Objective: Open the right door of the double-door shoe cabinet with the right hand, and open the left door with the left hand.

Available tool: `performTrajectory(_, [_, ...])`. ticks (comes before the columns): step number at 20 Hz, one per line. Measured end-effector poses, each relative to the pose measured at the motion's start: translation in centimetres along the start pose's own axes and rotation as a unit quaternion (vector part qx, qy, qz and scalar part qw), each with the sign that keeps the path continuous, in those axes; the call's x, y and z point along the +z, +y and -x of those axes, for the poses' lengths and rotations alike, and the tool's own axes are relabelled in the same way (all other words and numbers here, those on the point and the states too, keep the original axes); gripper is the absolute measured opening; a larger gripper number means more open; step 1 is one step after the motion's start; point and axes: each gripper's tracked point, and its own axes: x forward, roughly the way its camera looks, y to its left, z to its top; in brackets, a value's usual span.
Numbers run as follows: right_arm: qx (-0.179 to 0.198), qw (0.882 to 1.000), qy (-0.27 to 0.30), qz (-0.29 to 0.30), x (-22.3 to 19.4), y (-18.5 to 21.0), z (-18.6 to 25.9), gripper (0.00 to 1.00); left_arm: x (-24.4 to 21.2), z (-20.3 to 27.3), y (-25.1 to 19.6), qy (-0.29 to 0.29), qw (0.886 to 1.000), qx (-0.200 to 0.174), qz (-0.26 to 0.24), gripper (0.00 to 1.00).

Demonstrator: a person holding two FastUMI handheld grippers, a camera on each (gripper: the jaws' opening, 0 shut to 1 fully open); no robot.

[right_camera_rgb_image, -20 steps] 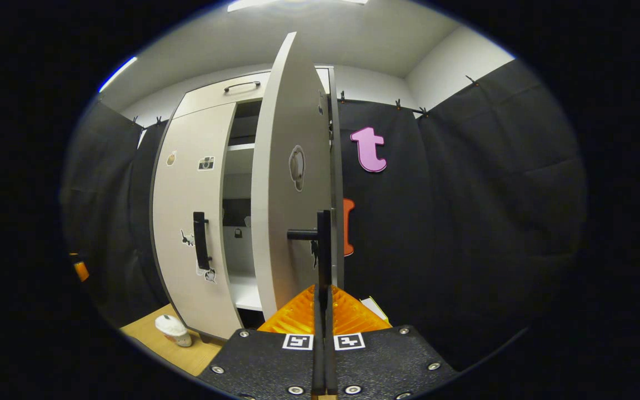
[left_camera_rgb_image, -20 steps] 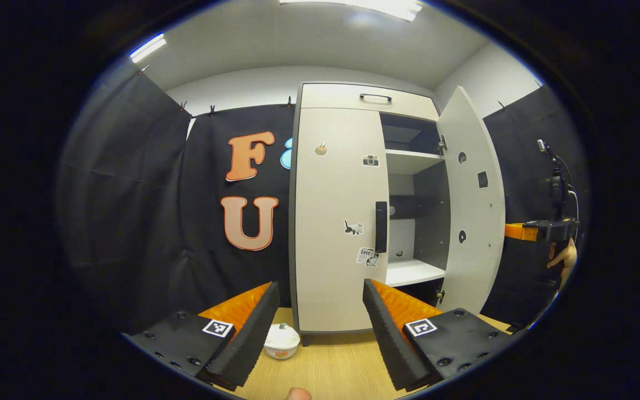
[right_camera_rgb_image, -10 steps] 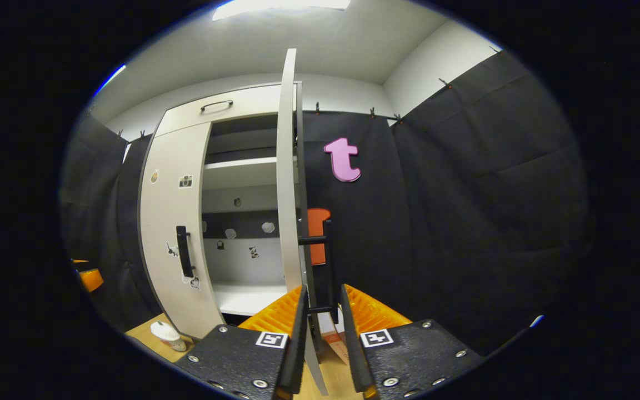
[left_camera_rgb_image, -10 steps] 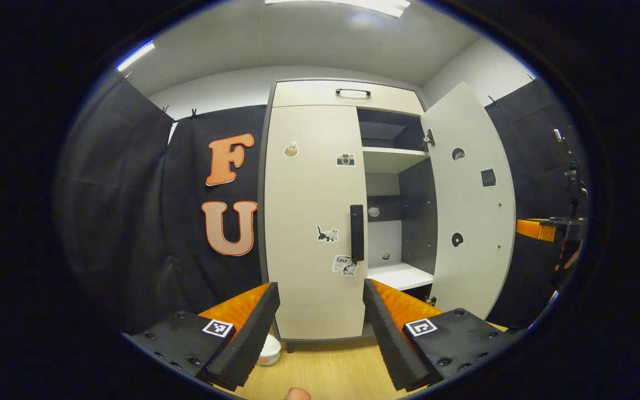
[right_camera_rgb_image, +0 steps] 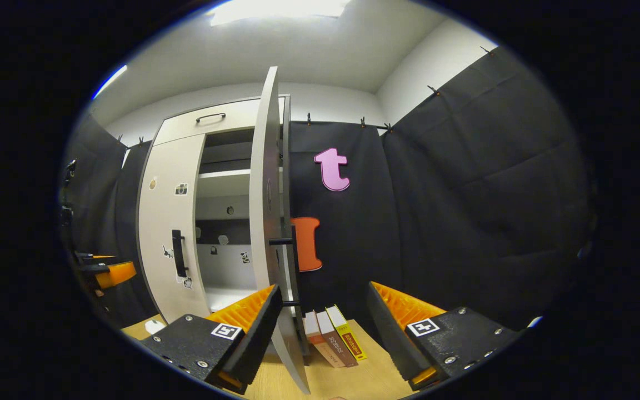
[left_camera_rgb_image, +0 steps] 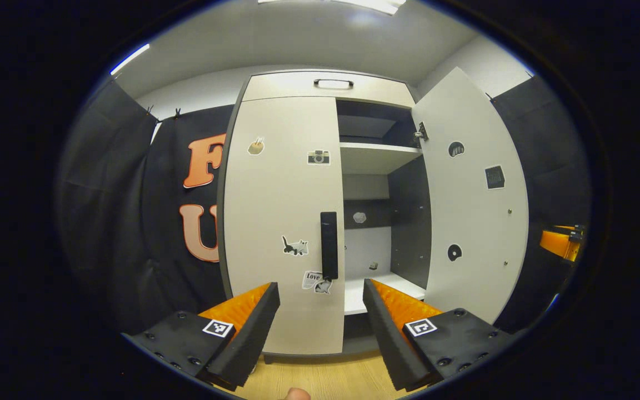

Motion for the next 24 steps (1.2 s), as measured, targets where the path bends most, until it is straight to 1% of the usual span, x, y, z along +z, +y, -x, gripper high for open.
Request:
performTrajectory(3, [0.0, 1.0, 0.001, -0.005, -0.8, -0.3, -0.5, 0.93, 0.6, -3.2, -0.5, -0.006, 1.0, 0.009, -0.01, 0.96])
performTrajectory(5, [-0.009, 1.0, -0.005, 0.002, -1.0, -0.9, -0.8, 0.93, 1.0, -5.2, -0.5, -0.014, 1.0, 0.022, -0.011, 0.96])
performTrajectory(7, [-0.019, 1.0, -0.009, 0.013, -1.3, -1.5, -1.3, 0.93, 0.8, -7.4, -1.0, -0.012, 1.0, 0.022, -0.005, 0.95])
performTrajectory(9, [-0.019, 1.0, -0.008, 0.012, -1.6, -1.6, -1.6, 0.93, 0.8, -9.5, -1.2, -0.007, 1.0, 0.018, 0.005, 0.96])
performTrajectory(10, [-0.017, 1.0, -0.007, 0.009, -1.7, -1.6, -1.7, 0.93, 1.0, -10.6, -1.0, -0.011, 1.0, 0.023, 0.007, 0.96])
performTrajectory(13, [-0.016, 1.0, -0.003, 0.007, -2.3, -1.7, -2.2, 0.93, 1.4, -13.4, -0.2, -0.024, 0.999, 0.037, -0.007, 0.96])
performTrajectory(14, [-0.017, 1.0, -0.002, 0.009, -2.5, -1.8, -2.2, 0.93, 1.3, -14.1, 0.0, -0.024, 0.999, 0.04, -0.012, 0.95])
performTrajectory(16, [-0.02, 1.0, -0.003, 0.013, -2.8, -1.8, -2.5, 0.93, 0.9, -15.2, 0.9, -0.022, 0.998, 0.053, -0.015, 0.96])
performTrajectory(21, [-0.022, 1.0, -0.003, 0.005, -2.9, -2.0, -2.7, 0.93, -0.7, -17.4, 0.9, -0.002, 0.999, 0.043, 0.024, 0.96])
performTrajectory(24, [-0.021, 1.0, -0.011, 0.003, -2.5, -2.0, -2.6, 0.93, -1.2, -17.7, 1.0, 0.006, 0.999, 0.048, 0.021, 0.96])
